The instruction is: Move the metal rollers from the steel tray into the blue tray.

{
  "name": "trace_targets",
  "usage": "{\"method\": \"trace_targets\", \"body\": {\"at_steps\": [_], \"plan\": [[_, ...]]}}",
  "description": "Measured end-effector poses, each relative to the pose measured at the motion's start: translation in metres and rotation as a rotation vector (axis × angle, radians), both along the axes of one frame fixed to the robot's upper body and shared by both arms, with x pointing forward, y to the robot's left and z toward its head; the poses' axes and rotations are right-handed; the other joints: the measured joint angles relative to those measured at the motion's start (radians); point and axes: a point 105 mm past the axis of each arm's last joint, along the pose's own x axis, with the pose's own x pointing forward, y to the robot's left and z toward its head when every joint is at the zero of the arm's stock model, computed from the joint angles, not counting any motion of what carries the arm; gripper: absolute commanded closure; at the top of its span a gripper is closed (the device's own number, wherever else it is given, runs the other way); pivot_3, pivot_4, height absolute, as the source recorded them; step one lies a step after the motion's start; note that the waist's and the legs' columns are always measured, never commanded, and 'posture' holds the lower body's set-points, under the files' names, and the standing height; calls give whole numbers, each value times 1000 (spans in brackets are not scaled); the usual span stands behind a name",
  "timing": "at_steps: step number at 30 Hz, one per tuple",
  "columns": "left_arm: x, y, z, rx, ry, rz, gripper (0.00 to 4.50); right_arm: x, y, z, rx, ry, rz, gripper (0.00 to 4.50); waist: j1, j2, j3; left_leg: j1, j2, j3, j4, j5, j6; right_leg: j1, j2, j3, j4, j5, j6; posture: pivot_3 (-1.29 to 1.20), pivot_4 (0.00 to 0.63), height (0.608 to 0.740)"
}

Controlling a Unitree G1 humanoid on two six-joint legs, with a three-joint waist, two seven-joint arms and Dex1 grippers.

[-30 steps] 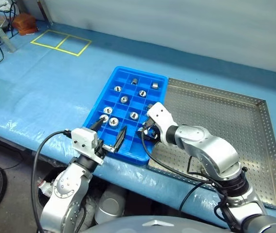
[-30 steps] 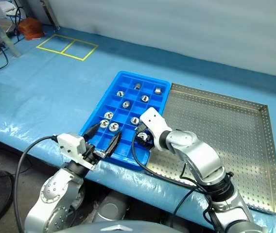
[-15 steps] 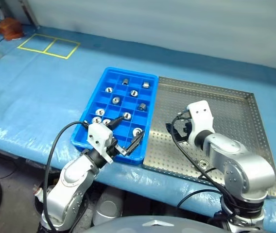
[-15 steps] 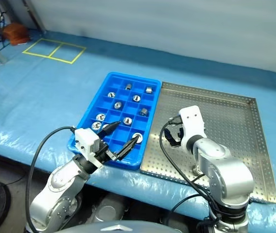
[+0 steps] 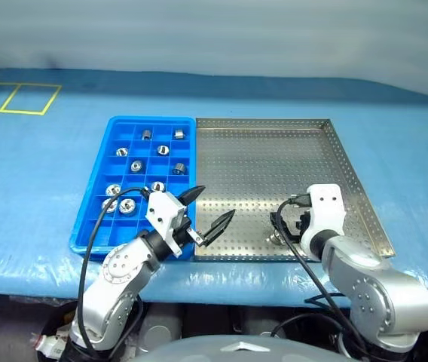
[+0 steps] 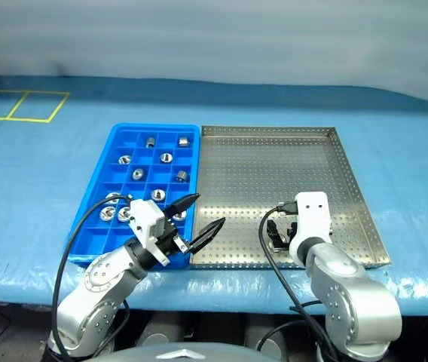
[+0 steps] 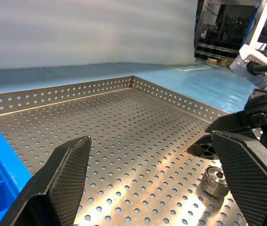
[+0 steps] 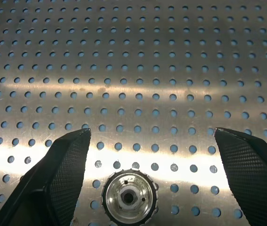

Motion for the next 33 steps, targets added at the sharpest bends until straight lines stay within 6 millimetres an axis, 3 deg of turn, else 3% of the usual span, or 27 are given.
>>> {"method": "trace_targets", "body": {"at_steps": [18, 21, 27, 28, 33], "plan": [[-3, -5, -2, -14, 22, -29, 0, -14, 6, -20, 23, 93, 38, 71, -6, 0, 0, 0, 0, 0, 0, 0, 0, 0, -1, 1, -1, 0, 0, 135, 150, 740], [-4, -5, -3, -20, 28, -25, 0, -15, 6, -23, 19, 111, 63, 653, -3, 0, 0, 0, 0, 0, -1, 0, 0, 0, -1, 1, -1, 0, 0, 142, 150, 740], [-5, -4, -6, -19, 41, -20, 0, -14, 3, -28, 9, 144, 89, 2647, 2, 0, 0, 0, 0, 0, -1, 0, 0, 0, -1, 1, -1, 0, 0, 163, 150, 740], [-5, -3, -7, -18, 45, -18, 0, -14, 3, -28, 10, 145, 93, 2810, 2, 0, 0, 0, 0, 0, -1, 0, 0, 0, -1, 1, -2, 0, 0, 163, 150, 740], [-5, -3, -8, -19, 50, -9, 0, -11, 3, -28, 6, 146, 104, 2808, 3, 0, 0, 0, 0, 0, -1, 0, 0, 1, -1, 1, -2, 0, 0, 186, 150, 740]]}}
